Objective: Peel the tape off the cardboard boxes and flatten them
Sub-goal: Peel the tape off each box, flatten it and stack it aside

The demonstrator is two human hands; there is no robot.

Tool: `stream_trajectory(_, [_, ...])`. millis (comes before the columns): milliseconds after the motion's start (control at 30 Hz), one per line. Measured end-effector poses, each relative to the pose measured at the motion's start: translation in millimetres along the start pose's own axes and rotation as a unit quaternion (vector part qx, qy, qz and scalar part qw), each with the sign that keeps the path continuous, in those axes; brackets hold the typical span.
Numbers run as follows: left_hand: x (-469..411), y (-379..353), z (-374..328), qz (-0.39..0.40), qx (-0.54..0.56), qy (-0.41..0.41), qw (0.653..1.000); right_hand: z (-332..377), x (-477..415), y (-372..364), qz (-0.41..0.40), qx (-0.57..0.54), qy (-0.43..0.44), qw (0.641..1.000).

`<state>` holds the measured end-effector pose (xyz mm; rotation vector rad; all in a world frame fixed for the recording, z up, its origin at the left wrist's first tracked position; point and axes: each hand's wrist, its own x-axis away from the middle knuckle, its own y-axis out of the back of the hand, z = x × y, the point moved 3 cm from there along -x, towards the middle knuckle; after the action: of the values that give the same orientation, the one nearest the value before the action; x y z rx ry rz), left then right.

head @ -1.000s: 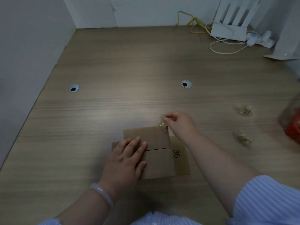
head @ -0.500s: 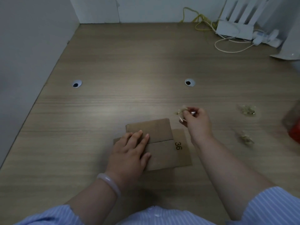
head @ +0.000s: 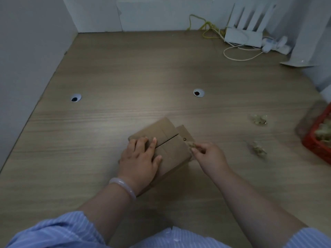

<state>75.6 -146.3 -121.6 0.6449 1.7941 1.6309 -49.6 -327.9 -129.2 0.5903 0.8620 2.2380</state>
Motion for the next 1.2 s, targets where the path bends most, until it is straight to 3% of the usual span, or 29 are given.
stream_trajectory(133, [2, 2, 1, -0.003, -0.007, -0.018, 1.0, 9, 8, -5, 0.039, 0.024, 0.094, 0.994])
stream_trajectory(333, [5, 2, 5, 0.022, 0.008, -0.031, 0.999, -3, 11, -2, 0.079, -0.193, -0.064, 0.976])
stream_trajectory(467, [7, 2, 2, 0.041, 0.014, -0.024, 0.999, -4, 4, -4, 0.087, -0.089, -0.048, 0.991])
stream_trajectory(533, [8, 3, 3, 0.044, 0.007, -0.031, 0.999, -7, 1, -5, 0.075, -0.109, -0.082, 0.988])
stream_trajectory(667, [9, 8, 3, 0.041, -0.014, -0.041, 0.998, -19, 2, 0, 0.077, -0.244, -0.156, 0.954])
stream_trajectory(833, [10, 7, 1, 0.065, -0.015, -0.032, 0.997, -45, 6, 29, 0.077, -0.347, -0.188, 0.916])
stream_trajectory(933, [10, 9, 0, 0.073, -0.013, -0.026, 0.997, -63, 3, 56, 0.039, -0.314, -0.2, 0.927])
stream_trajectory(1067, [10, 10, -2, 0.061, -0.009, -0.026, 0.998, -94, 0, 92, -0.059, -0.322, -0.265, 0.907])
stream_trajectory(1200, [10, 12, -5, 0.057, 0.004, -0.023, 0.998, -132, -1, 125, -0.126, -0.206, -0.284, 0.928])
